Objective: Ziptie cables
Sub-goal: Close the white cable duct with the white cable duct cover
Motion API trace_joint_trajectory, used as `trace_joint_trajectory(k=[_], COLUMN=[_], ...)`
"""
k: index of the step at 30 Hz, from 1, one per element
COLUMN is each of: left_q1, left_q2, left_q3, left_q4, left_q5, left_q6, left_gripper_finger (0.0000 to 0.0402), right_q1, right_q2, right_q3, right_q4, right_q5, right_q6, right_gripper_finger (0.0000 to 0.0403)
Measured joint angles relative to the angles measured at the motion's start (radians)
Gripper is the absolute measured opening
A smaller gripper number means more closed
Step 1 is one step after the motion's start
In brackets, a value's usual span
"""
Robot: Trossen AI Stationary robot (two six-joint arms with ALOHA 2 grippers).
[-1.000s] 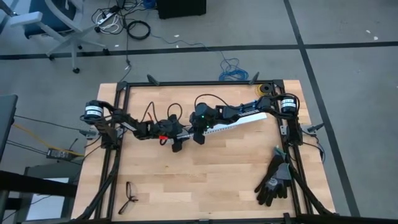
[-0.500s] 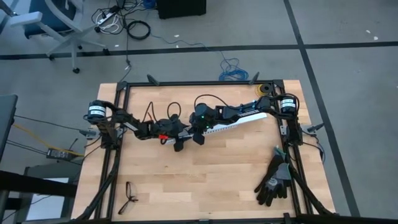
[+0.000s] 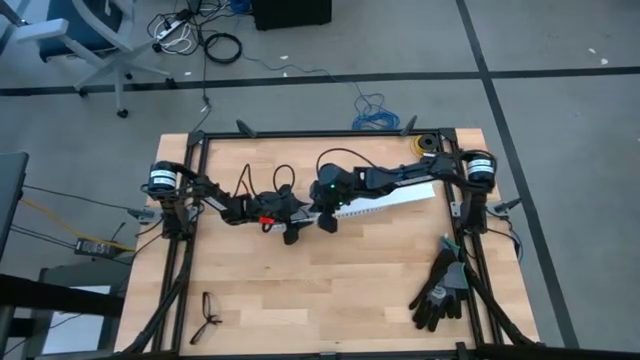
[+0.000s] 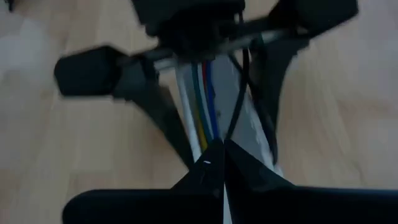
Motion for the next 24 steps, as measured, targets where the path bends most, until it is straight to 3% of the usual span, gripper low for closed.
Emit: trace_joint_trajectory(k=[10, 18, 24], left_q1=[0.000, 0.000, 0.000], left_q2=[0.000, 0.003, 0.004], left_q3=[0.002, 0.027, 0.027], left_q4=[-0.006, -0.023, -0.009], left_q5=[0.047, 0.046, 0.046], left_q6=[-0.022, 0.034, 0.050], left_gripper_finger=[0.0304, 0.0344, 0.0348], right_q1=[0.002, 0.002, 0.004], right_q2=[-0.172, -0.240, -0.238], right_q3=[-0.126, -0.252, -0.307], right_q4=[-0.134, -0.090, -0.037], right_q5=[0.087, 0.105, 0.104], right_q6=[0.037, 0.133, 0.186], right_gripper_finger=[0.0000, 0.0000, 0.0000])
